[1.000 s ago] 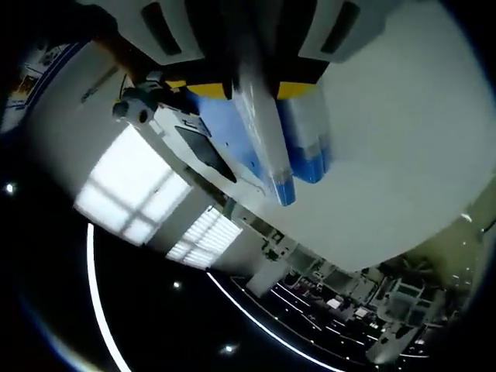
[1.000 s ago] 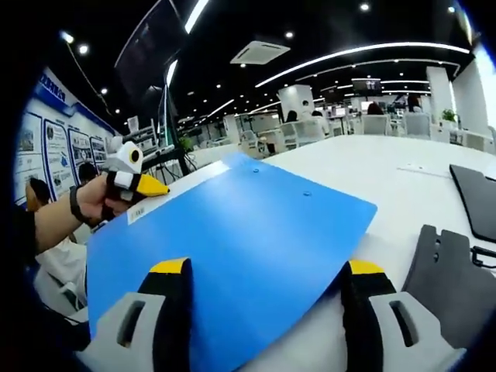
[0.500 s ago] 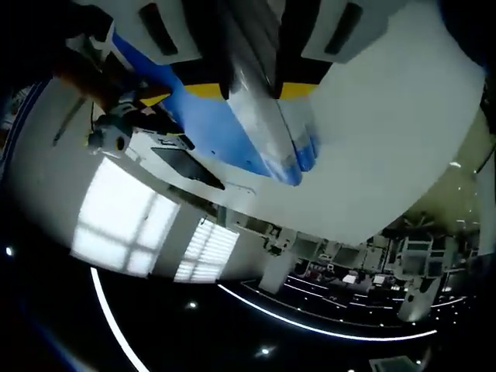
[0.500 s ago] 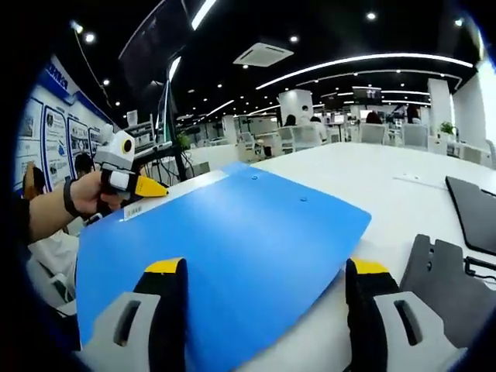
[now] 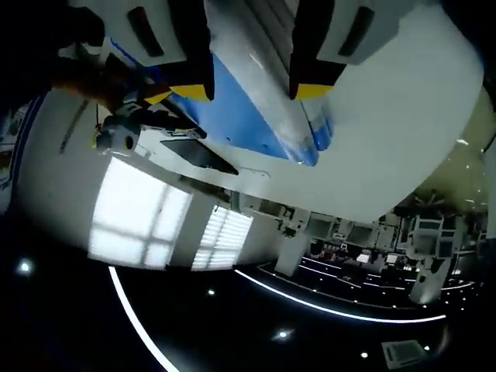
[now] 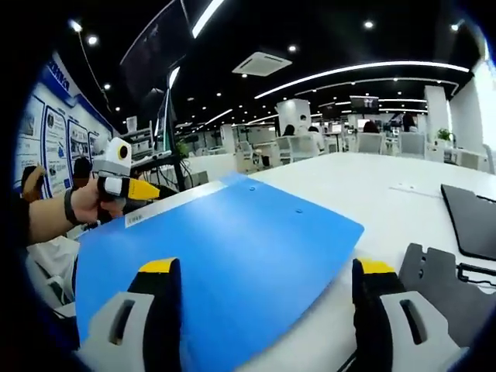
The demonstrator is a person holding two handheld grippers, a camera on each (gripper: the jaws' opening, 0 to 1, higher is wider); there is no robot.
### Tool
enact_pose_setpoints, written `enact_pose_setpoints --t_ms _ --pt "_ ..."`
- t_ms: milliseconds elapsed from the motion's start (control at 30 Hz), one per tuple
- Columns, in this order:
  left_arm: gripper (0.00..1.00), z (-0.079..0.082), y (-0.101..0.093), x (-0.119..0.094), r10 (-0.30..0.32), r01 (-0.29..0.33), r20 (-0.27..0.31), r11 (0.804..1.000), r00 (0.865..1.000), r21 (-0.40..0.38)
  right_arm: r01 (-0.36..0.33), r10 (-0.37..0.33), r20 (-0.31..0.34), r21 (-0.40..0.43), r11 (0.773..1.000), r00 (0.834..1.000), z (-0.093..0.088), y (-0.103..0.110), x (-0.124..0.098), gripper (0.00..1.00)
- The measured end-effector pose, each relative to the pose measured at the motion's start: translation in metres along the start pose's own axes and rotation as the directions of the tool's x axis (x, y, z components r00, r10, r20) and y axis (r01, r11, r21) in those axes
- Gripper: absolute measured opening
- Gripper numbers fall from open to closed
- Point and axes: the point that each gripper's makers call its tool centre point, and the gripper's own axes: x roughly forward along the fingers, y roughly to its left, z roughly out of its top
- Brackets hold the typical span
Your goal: Organize the scattered folders on the table and sort them into different groups
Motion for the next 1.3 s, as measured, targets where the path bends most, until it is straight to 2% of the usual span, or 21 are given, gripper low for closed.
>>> enact_pose_setpoints --t_ms 200,300,433,567,733,1033,1300 --pt "0.55 0.002 -0.009 0.003 -0.021 0.022 -0.012 0.995 1.0 0.098 -0.018 0.018 0.013 -0.012 1.0 1.0 0.004 0.003 -0.003 0.97" --pt "0.62 0.004 -0.014 0.003 -0.037 0.036 0.0 0.993 0.999 0.113 -0.06 0.06 0.015 0.018 0.998 0.998 0.005 0.007 -0.006 0.98" --pt "0.72 0.002 -0.014 0.003 -0.009 0.011 -0.013 0.984 1.0 0.176 -0.108 0.104 0.066 0.071 0.992 0.992 0.016 0.006 -0.013 0.98" --pt "0.78 0.003 -0.016 0.002 -0.007 0.007 0.0 0.983 1.0 0.184 -0.158 0.152 0.113 0.044 0.987 0.982 0.028 0.012 -0.021 0.98" --pt "0.83 0.007 -0.023 0.0 -0.021 0.016 0.02 0.982 1.0 0.19 -0.133 0.136 0.109 -0.031 0.991 0.985 0.032 0.017 -0.029 0.98" --pt "0.99 0.015 -0.027 -0.006 -0.022 0.009 0.07 0.982 0.997 0.187 -0.158 0.16 0.123 -0.023 0.987 0.979 0.028 0.022 -0.037 0.99" --pt "0.99 0.006 -0.028 -0.01 -0.019 0.009 0.053 0.984 0.998 0.176 -0.154 0.153 0.138 -0.007 0.988 0.978 0.031 0.018 -0.043 0.99"
